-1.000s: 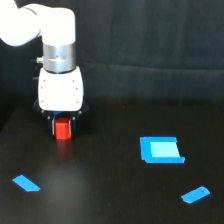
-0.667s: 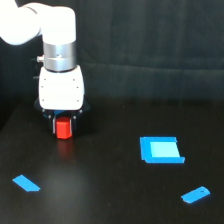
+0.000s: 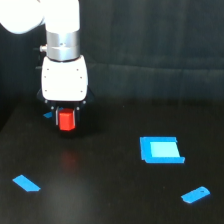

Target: Pick up the red object from the table

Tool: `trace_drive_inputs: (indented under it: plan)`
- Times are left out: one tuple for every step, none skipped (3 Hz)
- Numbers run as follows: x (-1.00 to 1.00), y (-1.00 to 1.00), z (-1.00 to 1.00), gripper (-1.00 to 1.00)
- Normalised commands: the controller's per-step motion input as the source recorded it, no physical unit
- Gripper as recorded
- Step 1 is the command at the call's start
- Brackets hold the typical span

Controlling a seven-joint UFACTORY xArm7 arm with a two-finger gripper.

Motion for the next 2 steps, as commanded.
trace_drive_inputs:
  plan:
    - [0.18,0.04,1.00,-0.99]
    - [0.17,-0.06,0.92,-0.98]
